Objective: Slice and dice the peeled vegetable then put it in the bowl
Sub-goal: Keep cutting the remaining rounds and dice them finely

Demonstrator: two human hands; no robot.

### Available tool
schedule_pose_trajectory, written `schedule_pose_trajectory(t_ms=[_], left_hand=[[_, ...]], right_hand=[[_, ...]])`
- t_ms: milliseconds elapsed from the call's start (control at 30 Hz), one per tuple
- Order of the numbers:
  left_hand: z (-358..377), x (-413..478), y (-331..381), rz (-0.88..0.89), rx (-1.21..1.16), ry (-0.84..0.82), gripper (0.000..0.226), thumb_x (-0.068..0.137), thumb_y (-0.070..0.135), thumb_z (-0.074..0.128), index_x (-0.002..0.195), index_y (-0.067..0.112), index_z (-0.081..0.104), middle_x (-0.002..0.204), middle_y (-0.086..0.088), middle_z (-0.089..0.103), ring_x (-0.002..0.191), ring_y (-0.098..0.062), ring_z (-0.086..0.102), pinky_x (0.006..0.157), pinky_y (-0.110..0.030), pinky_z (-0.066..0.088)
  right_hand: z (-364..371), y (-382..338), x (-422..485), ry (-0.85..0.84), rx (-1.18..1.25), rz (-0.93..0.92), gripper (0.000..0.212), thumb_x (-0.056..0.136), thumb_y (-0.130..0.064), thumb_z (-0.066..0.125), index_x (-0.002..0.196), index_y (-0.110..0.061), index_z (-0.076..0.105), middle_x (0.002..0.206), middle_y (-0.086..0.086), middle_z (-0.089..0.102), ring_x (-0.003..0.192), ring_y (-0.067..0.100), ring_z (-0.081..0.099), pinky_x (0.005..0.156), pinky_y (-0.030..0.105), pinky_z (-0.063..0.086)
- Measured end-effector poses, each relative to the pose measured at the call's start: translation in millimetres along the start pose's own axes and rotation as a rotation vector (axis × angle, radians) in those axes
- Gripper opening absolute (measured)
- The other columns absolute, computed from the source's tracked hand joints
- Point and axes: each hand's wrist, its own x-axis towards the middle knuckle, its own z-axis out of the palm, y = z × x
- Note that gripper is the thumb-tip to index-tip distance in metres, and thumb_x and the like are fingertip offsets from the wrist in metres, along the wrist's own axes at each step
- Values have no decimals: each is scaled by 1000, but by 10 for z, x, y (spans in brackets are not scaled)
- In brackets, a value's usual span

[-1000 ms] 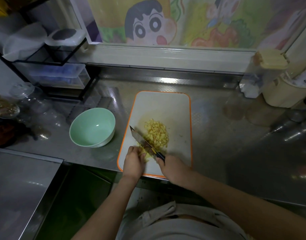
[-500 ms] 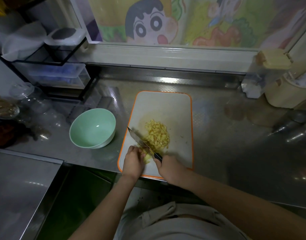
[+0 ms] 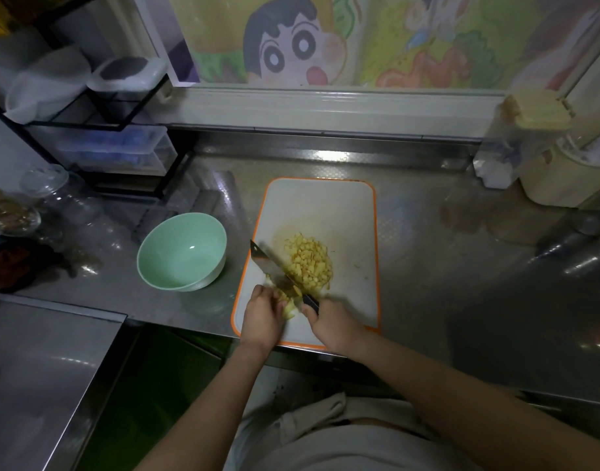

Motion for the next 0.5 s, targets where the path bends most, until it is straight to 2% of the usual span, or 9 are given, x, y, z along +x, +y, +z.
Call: schedule_pose_trajectory(t_ms=[67,167,267,333,500], left_hand=[[-3,-10,5,-6,-7,4,11,87,4,57,95,-3,60,106,-17,52,88,-32,56,71,-23,34],[1,-20,9,-20,-12,6,11,87,3,57,95,-3,60,106,-17,52,88,-32,56,69,-20,31],[5,-16,0,-29,-16,9,11,87,4,57,95,-3,60,106,-17,52,88,-32,56,68,-19,30],[7,-12,-2,-27,-13,13,11,87,4,58,94,-4,60,106,-18,53,89,-32,56,69,-22,32],[15,-19,-1,-15,-10,28,13,87,5,58,96,-4,60,106,-18,53,91,-33,55,69,-23,31]], right_hand=[[-56,29,34,-13,19,-20,34,100,-37,38,83,-10,50,67,3,50,62,19,51,52,26,34],[-96,50,31,-30,28,-45,35,100,-37,37,82,-11,52,62,-1,47,54,10,46,51,25,35],[-112,67,26,-31,28,-61,37,100,-39,37,82,-11,52,61,0,46,52,12,45,50,24,35],[-154,77,45,-21,24,-54,38,100,-39,37,80,-10,51,60,-1,45,50,11,44,45,21,32],[-218,50,84,-19,25,-56,41,100,-39,36,68,-14,46,59,2,45,50,16,44,48,27,32]])
